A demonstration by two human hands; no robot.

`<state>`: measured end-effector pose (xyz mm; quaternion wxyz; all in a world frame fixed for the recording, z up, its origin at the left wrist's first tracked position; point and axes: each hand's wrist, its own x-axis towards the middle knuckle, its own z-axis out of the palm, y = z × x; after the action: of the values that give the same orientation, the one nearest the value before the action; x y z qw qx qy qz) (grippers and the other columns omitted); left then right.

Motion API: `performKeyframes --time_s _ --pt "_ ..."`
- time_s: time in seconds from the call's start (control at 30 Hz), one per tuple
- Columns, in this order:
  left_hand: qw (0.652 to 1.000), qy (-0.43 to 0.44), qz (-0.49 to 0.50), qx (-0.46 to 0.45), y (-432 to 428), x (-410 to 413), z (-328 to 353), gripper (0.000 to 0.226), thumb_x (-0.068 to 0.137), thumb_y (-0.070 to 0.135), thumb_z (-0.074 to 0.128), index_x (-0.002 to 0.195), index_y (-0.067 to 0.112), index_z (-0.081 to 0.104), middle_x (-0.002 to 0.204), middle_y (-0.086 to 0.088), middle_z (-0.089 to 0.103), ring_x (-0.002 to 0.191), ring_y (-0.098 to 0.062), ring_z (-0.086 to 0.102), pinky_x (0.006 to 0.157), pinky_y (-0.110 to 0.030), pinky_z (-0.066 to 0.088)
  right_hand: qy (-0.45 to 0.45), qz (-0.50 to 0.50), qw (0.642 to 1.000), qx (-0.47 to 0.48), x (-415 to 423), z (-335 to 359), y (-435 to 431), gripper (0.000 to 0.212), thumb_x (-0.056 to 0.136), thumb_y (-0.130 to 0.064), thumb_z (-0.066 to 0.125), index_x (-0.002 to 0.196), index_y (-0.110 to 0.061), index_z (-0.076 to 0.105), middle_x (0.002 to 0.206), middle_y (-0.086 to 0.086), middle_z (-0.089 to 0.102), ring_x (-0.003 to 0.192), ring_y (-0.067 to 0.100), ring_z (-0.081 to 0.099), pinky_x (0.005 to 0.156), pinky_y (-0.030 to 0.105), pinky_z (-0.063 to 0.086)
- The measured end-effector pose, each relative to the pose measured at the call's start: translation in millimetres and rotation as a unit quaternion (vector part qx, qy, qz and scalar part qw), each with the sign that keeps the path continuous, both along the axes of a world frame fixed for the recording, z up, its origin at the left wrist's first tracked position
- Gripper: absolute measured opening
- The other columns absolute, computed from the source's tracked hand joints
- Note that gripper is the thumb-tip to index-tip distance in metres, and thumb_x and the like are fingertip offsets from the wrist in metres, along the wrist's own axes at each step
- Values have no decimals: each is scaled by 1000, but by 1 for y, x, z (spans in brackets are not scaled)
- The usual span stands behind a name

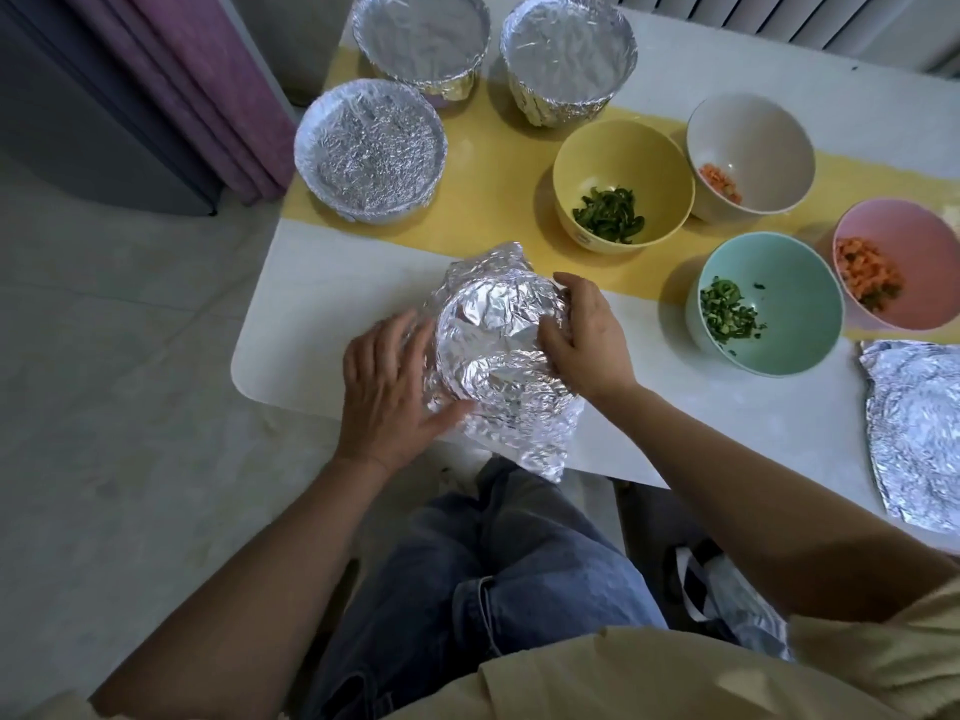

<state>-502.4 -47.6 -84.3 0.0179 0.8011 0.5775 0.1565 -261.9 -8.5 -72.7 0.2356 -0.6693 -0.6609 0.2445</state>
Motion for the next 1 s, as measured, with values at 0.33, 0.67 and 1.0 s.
performKeyframes --time_s 0.33,0.67,1.0 --pt "878 -270 353 -175 5 12 9 59 87 68 46 102 13 62 97 -1 63 86 -22 59 74 -33 42 9 -137 990 -11 -17 2 -46 41 88 -26 60 124 -8 51 113 5 48 83 17 50 75 40 48" --pt "844 -332 400 -136 1 40 8 35 104 28 43 97 2 64 94 -11 69 90 -32 61 66 -30 28 -85 80 992 51 -30 5 -29 63 91 -38 49 145 -8 38 155 12 31 143 30 28 112 44 26" --pt "845 -389 343 -132 14 28 -12 35 106 16 36 97 -4 63 92 -18 68 83 -29 59 70 -30 35 -85 58 993 56 -32 -4 -32 57 95 -25 51 146 -4 36 150 12 37 136 28 35 109 38 29"
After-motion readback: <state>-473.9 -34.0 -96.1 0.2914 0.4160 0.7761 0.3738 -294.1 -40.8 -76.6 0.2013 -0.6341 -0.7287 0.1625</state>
